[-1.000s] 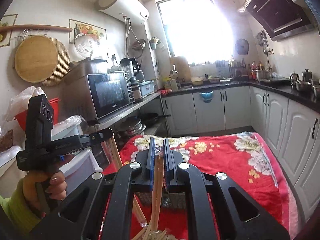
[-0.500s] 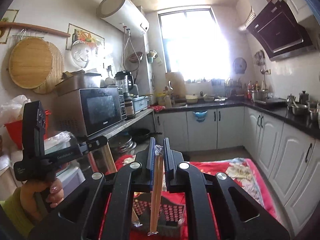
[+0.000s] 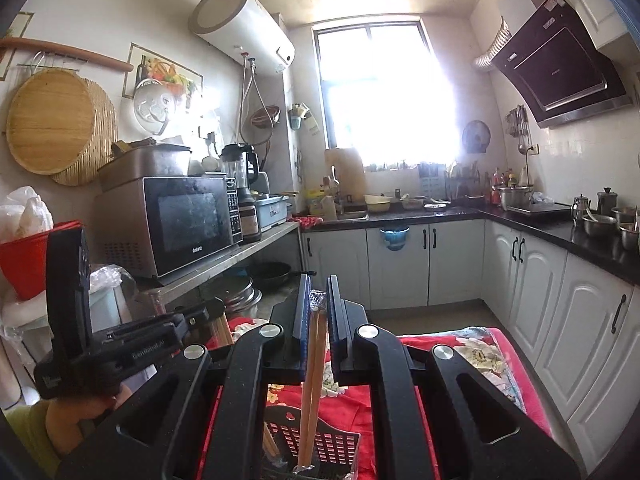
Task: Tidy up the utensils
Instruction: 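Lower the chopsticks into the basket slots and open both tools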
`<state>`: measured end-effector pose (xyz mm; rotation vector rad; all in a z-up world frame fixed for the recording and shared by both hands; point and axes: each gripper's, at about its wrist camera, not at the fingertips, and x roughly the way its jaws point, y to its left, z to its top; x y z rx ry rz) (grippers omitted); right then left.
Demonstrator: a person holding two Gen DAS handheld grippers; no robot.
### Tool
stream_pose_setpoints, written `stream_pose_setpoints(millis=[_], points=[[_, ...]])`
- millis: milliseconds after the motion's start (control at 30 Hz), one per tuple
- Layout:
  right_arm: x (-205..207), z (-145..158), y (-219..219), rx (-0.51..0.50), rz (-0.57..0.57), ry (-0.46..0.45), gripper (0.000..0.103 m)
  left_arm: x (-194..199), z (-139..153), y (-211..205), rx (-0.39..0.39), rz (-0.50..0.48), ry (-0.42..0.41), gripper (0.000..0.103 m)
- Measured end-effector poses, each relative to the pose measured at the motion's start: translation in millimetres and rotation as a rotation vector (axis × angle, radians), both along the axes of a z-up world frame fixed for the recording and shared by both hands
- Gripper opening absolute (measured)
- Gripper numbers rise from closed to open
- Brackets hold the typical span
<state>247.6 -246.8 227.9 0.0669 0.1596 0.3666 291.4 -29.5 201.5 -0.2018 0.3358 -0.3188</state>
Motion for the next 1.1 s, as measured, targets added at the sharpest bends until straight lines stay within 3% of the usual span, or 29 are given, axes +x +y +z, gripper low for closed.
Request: stream_pose_setpoints(millis=[567, 1100], points=[[48, -49, 7, -0.004, -0.034, 0.066, 0.008, 19, -51, -6, 0.018, 0.004, 0.031, 0.002], [67, -87, 13, -0.020, -0.047, 0.113, 0.009, 24, -89, 2, 0.005, 0.005, 0.066, 0.002]])
